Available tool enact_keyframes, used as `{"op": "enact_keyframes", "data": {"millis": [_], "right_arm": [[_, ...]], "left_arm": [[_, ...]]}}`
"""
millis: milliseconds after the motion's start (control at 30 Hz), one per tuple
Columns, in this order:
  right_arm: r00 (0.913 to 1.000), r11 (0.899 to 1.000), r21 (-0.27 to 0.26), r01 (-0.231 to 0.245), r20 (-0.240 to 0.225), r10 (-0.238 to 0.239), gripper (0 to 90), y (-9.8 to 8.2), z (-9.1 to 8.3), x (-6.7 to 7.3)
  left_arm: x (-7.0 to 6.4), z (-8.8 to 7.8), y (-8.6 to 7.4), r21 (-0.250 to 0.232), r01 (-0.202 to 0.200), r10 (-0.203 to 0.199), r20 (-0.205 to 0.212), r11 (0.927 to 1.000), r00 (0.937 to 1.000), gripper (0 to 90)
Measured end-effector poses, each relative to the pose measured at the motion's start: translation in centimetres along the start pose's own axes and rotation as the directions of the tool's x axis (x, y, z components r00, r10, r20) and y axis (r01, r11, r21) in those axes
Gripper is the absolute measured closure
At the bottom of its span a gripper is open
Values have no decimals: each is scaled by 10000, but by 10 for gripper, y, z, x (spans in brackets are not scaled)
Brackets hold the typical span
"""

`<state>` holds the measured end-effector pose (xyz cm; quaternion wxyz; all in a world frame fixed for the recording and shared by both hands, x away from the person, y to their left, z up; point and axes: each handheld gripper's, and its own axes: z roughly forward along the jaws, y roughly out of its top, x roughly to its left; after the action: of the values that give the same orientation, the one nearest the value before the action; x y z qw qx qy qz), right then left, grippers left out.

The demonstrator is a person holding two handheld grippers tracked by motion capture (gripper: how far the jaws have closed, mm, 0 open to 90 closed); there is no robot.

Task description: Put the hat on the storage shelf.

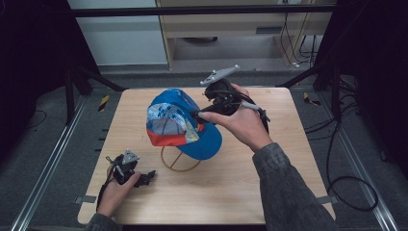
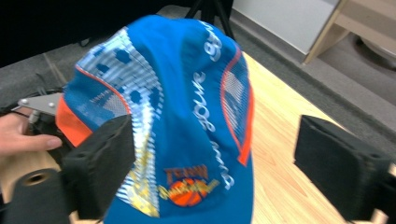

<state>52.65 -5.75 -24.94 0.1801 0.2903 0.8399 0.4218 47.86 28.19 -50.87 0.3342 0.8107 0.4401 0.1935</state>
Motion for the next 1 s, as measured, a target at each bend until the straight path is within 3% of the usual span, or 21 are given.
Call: {"op": "enact_keyframes", "data": {"millis": [200,500,1000], "right_arm": [[9991,9994,-276,-187,374,198,55,-23,-14,-15],[9909,9958,-416,-815,1038,854,78,-69,-34,-40],[9759,9931,54,-1173,1859,1143,93,-147,-24,-56]], "left_arm": [[0,0,0,-25,3,-3,1,10000,10000,0],[0,0,0,0,-3,3,10,10000,10000,0],[0,0,0,2,-3,3,12,10000,10000,0]]}}
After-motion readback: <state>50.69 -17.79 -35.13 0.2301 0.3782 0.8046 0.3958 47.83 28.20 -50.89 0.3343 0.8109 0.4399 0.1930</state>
